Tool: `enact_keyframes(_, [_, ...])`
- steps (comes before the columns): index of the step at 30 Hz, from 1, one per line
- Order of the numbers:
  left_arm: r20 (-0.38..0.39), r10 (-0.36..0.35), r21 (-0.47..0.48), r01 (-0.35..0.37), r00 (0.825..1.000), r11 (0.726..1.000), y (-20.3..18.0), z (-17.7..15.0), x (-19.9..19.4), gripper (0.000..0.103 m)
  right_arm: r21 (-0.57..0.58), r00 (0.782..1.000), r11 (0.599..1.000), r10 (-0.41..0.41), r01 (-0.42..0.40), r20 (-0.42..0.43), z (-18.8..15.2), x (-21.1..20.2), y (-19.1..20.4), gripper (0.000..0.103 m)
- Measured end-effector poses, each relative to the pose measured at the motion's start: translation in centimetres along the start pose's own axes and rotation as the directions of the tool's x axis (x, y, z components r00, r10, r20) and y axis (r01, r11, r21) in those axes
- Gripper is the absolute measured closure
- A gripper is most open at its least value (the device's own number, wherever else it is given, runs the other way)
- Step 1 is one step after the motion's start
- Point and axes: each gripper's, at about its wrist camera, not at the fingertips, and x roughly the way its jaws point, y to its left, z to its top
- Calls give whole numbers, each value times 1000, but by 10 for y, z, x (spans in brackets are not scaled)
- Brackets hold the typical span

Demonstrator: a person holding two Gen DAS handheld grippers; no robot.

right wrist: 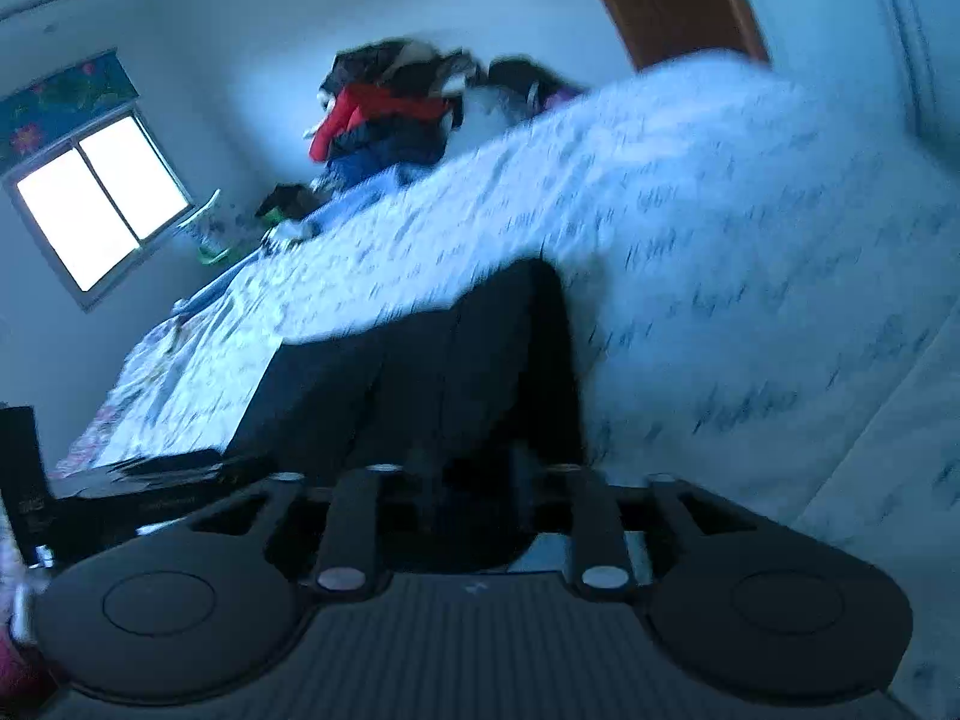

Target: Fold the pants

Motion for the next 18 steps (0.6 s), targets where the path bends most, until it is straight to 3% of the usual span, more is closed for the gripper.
enact_keyframes(1, [2,0,-9,0,1000,1000,2,1,-1,24,-27,1000,1000,-13,14,22,5,-4,2,32])
enact_keyframes(2, [2,2,-15,-2,1000,1000,4,3,-1,24,-46,999,999,-28,30,42,9,-7,2,23])
enact_keyframes(5, [-8,33,-29,-33,999,999,8,6,2,23,-67,998,997,-45,47,40,22,2,-4,21])
enact_keyframes(12, [-24,75,-32,-75,997,997,15,8,5,18,18,996,999,35,-33,-82,26,48,-23,21])
enact_keyframes(18, [-45,79,-44,-81,996,996,22,6,11,13,42,993,998,56,-52,-100,24,56,-27,21])
